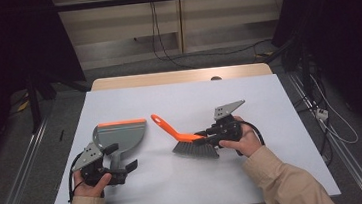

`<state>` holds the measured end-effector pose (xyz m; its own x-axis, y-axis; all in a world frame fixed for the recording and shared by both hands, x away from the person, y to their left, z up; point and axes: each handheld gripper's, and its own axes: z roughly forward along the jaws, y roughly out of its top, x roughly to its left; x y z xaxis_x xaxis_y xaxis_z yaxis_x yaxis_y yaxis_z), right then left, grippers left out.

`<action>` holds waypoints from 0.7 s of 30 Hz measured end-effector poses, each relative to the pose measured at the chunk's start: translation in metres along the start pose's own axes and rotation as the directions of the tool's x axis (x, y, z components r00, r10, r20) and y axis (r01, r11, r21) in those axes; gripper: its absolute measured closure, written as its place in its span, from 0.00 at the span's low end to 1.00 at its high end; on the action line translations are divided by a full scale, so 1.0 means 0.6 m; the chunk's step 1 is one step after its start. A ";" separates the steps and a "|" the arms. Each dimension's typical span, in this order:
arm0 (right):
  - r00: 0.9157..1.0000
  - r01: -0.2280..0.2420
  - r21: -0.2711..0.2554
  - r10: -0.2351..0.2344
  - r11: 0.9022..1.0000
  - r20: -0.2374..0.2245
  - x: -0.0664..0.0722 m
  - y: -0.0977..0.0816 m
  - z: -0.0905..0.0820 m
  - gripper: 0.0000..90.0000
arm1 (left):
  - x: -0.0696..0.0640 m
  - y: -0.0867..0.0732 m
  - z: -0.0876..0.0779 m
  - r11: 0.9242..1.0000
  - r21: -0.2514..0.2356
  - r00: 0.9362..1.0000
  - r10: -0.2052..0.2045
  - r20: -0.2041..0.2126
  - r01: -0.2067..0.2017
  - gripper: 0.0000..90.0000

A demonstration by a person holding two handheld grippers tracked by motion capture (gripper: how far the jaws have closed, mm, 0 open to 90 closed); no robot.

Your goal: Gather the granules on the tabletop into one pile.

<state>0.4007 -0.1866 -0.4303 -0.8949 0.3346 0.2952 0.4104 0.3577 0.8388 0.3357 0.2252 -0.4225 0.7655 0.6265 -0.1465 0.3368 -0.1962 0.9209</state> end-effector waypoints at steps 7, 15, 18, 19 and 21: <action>0.990 -0.045 -0.083 0.056 0.996 0.130 0.028 0.018 -0.028 0.79 | 0.001 0.000 -0.002 1.000 -0.001 1.000 0.003 0.001 -0.003 0.05; 0.815 -0.127 -0.171 0.201 0.977 0.543 0.070 -0.006 -0.067 0.79 | -0.004 0.003 -0.002 1.000 -0.005 1.000 0.013 0.000 -0.013 0.05; 0.727 -0.160 -0.200 0.252 0.967 0.639 0.080 -0.028 -0.067 0.79 | -0.007 0.003 -0.001 1.000 -0.004 1.000 0.012 0.001 -0.012 0.05; 0.703 -0.160 -0.202 0.255 0.966 0.664 0.084 -0.034 -0.063 0.79 | -0.007 0.004 0.000 1.000 -0.001 1.000 0.017 0.000 -0.017 0.05; 0.667 -0.149 -0.193 0.243 0.970 0.704 0.091 -0.042 -0.053 0.79 | -0.009 0.004 0.001 1.000 0.001 1.000 0.018 0.003 -0.018 0.05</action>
<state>0.3358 -0.2050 -0.4208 -0.3744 0.9240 0.0785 0.4978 0.1289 0.8577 0.3328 0.2209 -0.4196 0.7735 0.6202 -0.1307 0.3229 -0.2082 0.9232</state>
